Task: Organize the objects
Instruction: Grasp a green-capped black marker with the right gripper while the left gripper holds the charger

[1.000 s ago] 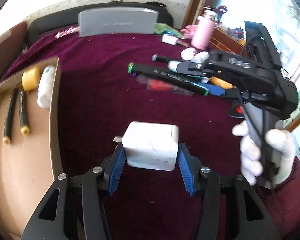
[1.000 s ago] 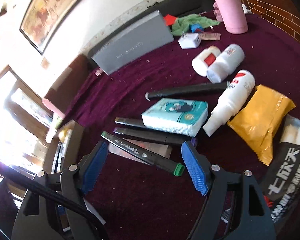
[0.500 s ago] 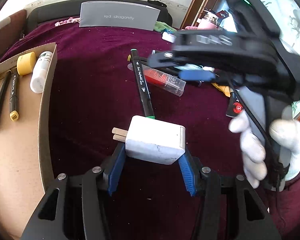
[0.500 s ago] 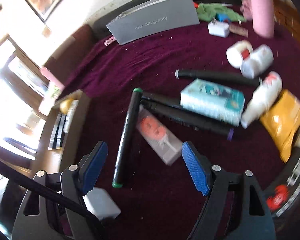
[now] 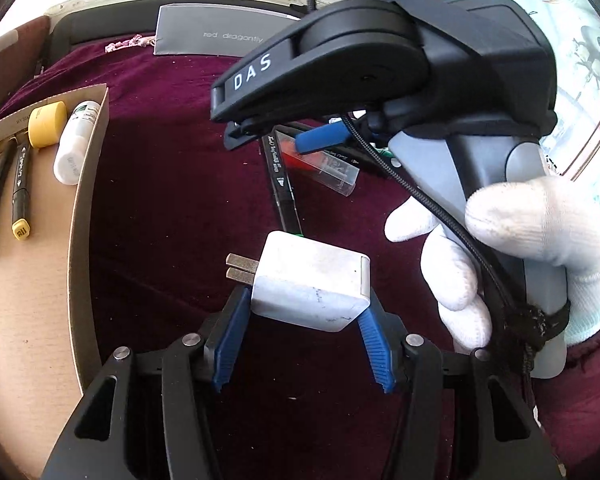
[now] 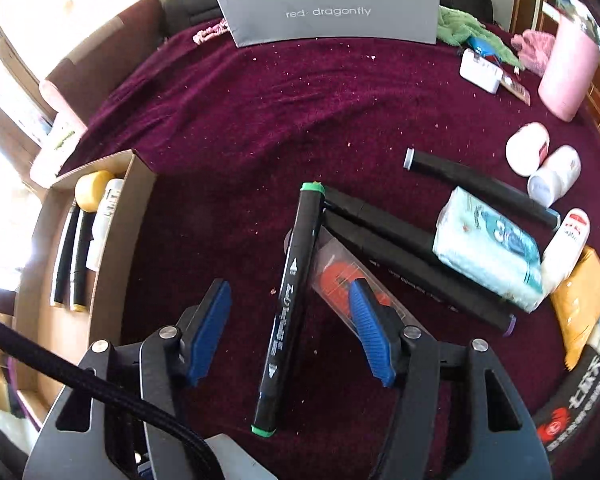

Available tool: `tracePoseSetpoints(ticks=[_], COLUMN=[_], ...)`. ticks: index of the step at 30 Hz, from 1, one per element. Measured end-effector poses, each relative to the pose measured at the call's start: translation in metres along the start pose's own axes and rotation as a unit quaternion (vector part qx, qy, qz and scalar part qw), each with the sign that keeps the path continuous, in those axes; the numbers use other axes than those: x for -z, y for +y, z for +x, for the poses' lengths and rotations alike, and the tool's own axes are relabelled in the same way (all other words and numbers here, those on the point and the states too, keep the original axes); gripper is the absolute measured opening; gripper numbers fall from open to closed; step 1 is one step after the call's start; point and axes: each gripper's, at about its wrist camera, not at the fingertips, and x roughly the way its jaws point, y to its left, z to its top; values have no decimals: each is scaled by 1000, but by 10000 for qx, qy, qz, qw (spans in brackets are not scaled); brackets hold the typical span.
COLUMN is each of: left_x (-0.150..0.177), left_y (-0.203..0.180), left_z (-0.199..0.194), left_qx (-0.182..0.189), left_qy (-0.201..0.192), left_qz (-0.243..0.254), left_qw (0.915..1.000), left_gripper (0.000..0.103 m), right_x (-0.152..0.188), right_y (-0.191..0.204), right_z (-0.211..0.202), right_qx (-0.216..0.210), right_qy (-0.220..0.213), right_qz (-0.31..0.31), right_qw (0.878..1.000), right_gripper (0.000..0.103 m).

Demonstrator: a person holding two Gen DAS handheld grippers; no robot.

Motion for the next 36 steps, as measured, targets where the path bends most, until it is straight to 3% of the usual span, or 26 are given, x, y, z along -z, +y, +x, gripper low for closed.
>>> tracePoseSetpoints(ticks=[1,3,9,13,15,16,20,24,28,30,31,36], left_x=[0,0,1,2,3,4,3,2,-2,-6,-5,-2], left_y=[0,1,1,0,2,1,0,-10,-17,-19,-19,-10], left_z=[0,0,-1,-1,-2,-2,-2,1,9,13,13,7], left_qx=[44,155,152,154,156,154,72,-170,-468,-531,-624,-484], left_qy=[-2,-4,0,0,1,9,59,113,133,108,81,69], left_qz=[6,5,-44,-50,-55,-51,-33,151,306,285,289,52], left_qw=[10000,9999,9999,9999,9999,9999,10000,9997,9983,9981,9976,9988], left_gripper=[51,54,54,54,54,54,54,61,62,59,52,50], right_x=[0,2,5,-1,-1,0,13,30,53,66,72,83], right_y=[4,7,5,11,14,15,2,-21,-53,-68,-74,-82], right_z=[1,-1,11,16,19,18,2,-15,-31,-35,-38,-42], right_qx=[13,17,83,170,291,405,271,163,108,-31,-168,-457], right_qy=[19,55,558,533,479,453,441,379,312,329,266,43], right_qz=[-42,-150,-138,-219,-365,-470,-462,-275,36,240,333,572], right_qw=[10000,9999,9983,9982,9978,9970,9976,9988,9994,9992,9990,9973], right_gripper=[59,38,37,36,17,13,12,12,12,12,12,12])
